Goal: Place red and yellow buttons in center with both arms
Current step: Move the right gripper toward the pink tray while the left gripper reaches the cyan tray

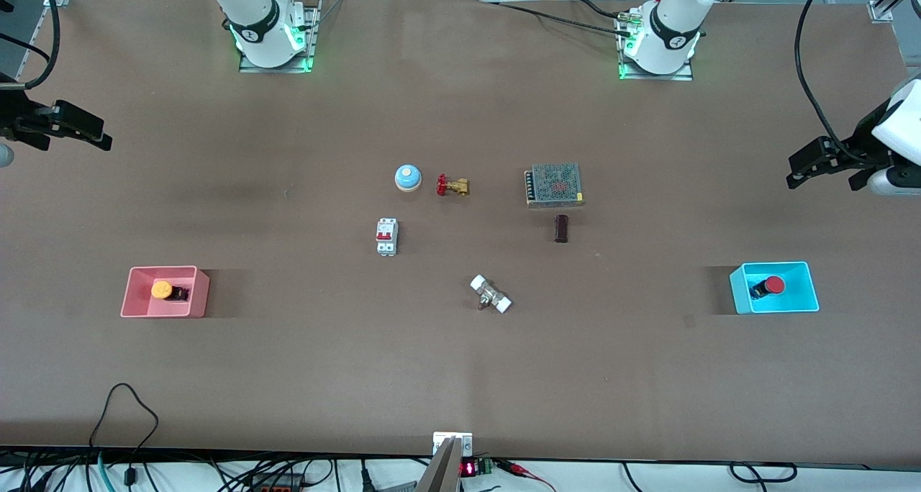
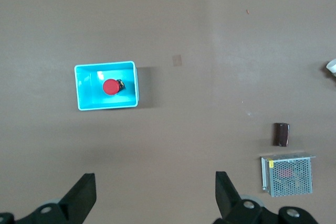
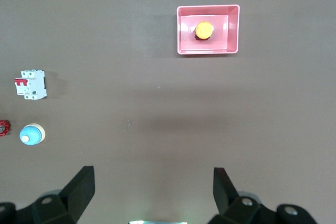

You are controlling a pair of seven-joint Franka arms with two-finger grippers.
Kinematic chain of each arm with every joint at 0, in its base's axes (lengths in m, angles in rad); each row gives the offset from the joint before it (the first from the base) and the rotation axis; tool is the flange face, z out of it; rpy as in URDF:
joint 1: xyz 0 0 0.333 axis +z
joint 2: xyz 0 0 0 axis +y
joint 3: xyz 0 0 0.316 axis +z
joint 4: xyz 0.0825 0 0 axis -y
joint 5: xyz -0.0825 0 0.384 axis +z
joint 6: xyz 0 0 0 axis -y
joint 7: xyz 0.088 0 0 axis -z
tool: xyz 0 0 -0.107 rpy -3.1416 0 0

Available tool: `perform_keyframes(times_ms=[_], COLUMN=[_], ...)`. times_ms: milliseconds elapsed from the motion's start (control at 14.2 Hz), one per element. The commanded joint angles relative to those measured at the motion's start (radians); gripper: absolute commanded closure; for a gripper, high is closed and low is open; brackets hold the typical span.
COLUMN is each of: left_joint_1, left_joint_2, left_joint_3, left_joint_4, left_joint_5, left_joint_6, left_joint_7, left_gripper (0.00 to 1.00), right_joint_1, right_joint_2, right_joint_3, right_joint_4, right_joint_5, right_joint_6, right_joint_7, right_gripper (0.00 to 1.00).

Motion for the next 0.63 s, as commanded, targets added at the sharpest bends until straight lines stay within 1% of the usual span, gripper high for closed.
perform_keyframes(times_ms=[0, 141, 211, 282, 493, 563], left_joint_1=[-0.011, -0.011, -0.011, -0.011, -0.011, -0.008], left_joint_2=[-0.009, -0.009, -0.009, -0.009, 0.002, 0.020], left_joint_3=[0.009, 0.009, 0.009, 0.009, 0.015, 0.019], left_joint_4=[0.015, 0.017, 0.017, 0.017, 0.020, 0.024], left_joint_5=[-0.006, -0.006, -0.006, -0.006, -0.006, -0.006], left_joint_6=[-0.031, -0.031, -0.031, -0.031, -0.025, -0.019], left_joint_7=[-0.006, -0.006, -0.006, -0.008, -0.003, 0.014], left_gripper=[0.00, 0.00, 0.00, 0.00, 0.00, 0.00], right_joint_1=[0.004, 0.001, 0.003, 0.006, -0.032, -0.048], right_joint_2=[-0.028, -0.021, -0.008, 0.027, 0.148, 0.188], right_joint_3=[-0.010, -0.010, -0.008, -0.008, -0.010, -0.010], right_joint_4=[-0.022, -0.022, -0.022, -0.022, -0.021, -0.021], right_joint_5=[-0.012, -0.018, -0.043, -0.076, -0.081, -0.083], right_joint_6=[-0.009, -0.004, 0.005, 0.020, 0.132, 0.178], right_joint_7=[-0.011, -0.012, -0.012, -0.011, -0.012, -0.021], right_gripper=[0.00, 0.00, 0.00, 0.00, 0.00, 0.00])
